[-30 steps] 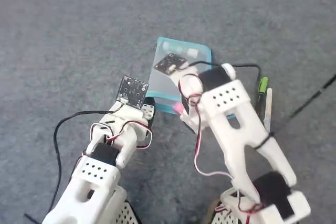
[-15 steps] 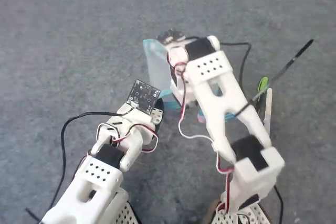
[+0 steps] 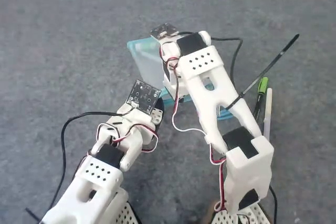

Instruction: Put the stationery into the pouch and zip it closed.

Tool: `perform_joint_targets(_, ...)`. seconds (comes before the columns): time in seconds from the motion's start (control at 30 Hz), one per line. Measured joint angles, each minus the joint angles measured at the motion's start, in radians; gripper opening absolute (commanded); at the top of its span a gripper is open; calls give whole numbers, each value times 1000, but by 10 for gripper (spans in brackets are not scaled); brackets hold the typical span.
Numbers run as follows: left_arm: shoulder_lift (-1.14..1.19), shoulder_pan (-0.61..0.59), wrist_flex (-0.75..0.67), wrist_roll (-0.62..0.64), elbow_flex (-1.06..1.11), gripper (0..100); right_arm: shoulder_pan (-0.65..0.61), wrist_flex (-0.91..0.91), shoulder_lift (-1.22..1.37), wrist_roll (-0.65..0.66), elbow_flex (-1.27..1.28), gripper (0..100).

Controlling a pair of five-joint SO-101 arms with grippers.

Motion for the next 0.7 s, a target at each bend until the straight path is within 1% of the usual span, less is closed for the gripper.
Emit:
perform_joint_targets(0.1,0,0,0,0,12,13,0,0,-8,0,0,180)
perform_joint_targets(0.2,-2,0,-2,0,12,13,5,0,-71,0,0,180)
perform_joint_targets(0.3,-2,3,-9,0,12,13,57,0,-173,14,2,180)
perform_joint_targets(0.37,-2,-2,-2,-6,14,13,118,0,-250,54,26,180)
perform_joint_targets(0.5,0,-23,0,-9,17,13,301,0,-364,107,172,180)
perform_joint_targets(0.63,0,-23,0,-9,17,13,451,-17,-387,187,356,180)
perform_joint_targets(0.7,0,-23,0,-9,17,13,535,-71,-387,227,440,180)
